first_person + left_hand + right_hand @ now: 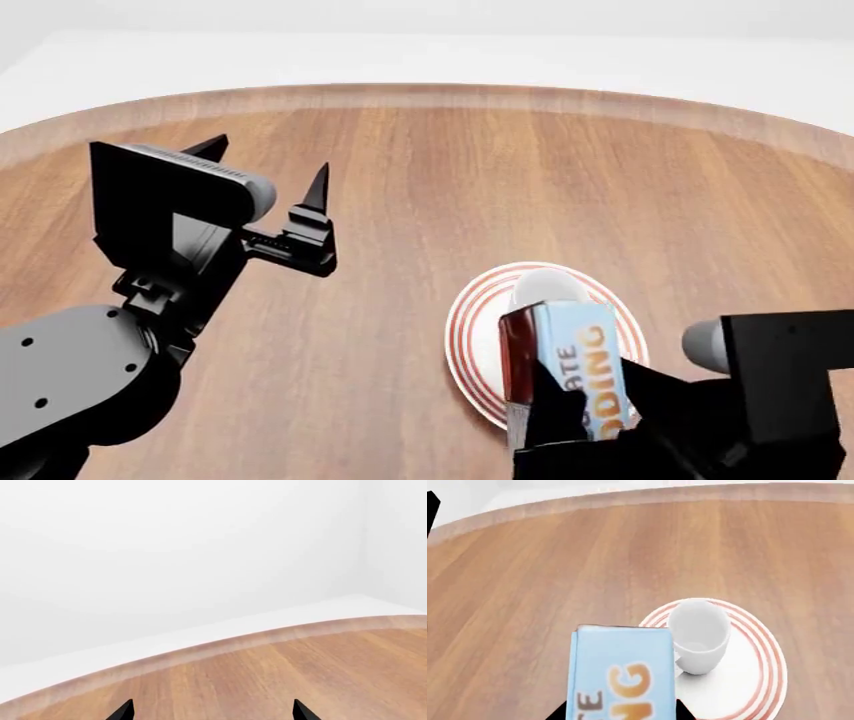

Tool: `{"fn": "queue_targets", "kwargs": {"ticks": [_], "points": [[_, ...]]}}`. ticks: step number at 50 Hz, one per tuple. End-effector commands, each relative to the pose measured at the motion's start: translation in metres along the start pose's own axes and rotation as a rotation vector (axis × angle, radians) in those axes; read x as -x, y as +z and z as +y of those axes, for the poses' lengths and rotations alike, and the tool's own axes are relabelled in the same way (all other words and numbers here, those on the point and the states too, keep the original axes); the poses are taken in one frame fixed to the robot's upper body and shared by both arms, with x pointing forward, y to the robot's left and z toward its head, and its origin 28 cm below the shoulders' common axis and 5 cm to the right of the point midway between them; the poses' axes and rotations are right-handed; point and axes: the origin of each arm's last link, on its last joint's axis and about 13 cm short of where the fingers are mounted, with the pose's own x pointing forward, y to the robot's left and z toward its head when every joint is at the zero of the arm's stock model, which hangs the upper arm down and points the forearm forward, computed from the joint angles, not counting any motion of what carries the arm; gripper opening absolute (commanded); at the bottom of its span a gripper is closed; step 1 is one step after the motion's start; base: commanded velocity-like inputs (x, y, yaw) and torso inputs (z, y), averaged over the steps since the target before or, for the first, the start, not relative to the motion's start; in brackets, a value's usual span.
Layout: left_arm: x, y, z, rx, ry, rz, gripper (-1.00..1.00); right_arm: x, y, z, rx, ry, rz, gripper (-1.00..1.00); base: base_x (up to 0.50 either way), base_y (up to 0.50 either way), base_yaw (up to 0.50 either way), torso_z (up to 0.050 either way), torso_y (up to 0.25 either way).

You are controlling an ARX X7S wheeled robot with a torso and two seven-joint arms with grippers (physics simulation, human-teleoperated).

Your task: Pick up the white mug and put it on the plate, and put the chocolate pudding to the right of the plate.

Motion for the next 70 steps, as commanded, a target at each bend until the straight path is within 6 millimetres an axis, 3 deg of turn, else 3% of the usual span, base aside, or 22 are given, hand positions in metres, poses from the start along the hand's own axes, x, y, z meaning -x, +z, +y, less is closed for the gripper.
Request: {"fn": "queue_targets", "kwargs": {"ticks": [1,9,16,23,35,52,60,70], "points": [[-0.003,0.005,-0.003,-0.009,-0.028,-0.025,1.0,0.033,0.041,-0.014,0.038,-0.019,-0.254,-1.0,0.0,0.0,0.0,0.0,0.0],[-0.003,0.005,-0.002,-0.012,-0.025,-0.022,1.0,0.053,0.068,-0.027,0.067,-0.138,-0.396,-1.0,0.0,0.0,0.0,0.0,0.0],[-0.002,0.007,-0.002,-0.016,-0.024,-0.025,1.0,0.059,0.086,-0.041,0.085,-0.249,-0.494,-1.0,0.0,0.0,0.0,0.0,0.002],[-0.002,0.006,-0.001,-0.019,-0.022,-0.024,1.0,0.048,0.111,-0.07,0.082,-0.469,-0.622,-1.0,0.0,0.0,0.0,0.0,0.0],[-0.003,0.003,-0.002,-0.018,-0.026,-0.015,1.0,0.019,0.158,-0.1,0.18,-0.521,-0.766,-1.0,0.0,0.0,0.0,0.0,0.0],[-0.003,0.003,-0.002,-0.021,-0.03,-0.011,1.0,-0.052,0.239,-0.148,0.312,-0.538,-0.548,-1.0,0.0,0.0,0.0,0.0,0.0],[-0.004,0.003,-0.003,-0.02,-0.034,-0.009,1.0,-0.075,0.252,-0.155,0.409,-0.446,-0.381,-1.0,0.0,0.0,0.0,0.0,0.0],[-0.004,0.002,-0.002,-0.021,-0.034,-0.007,1.0,-0.104,0.254,-0.171,0.514,-0.475,-0.227,-1.0,0.0,0.0,0.0,0.0,0.0]]}}
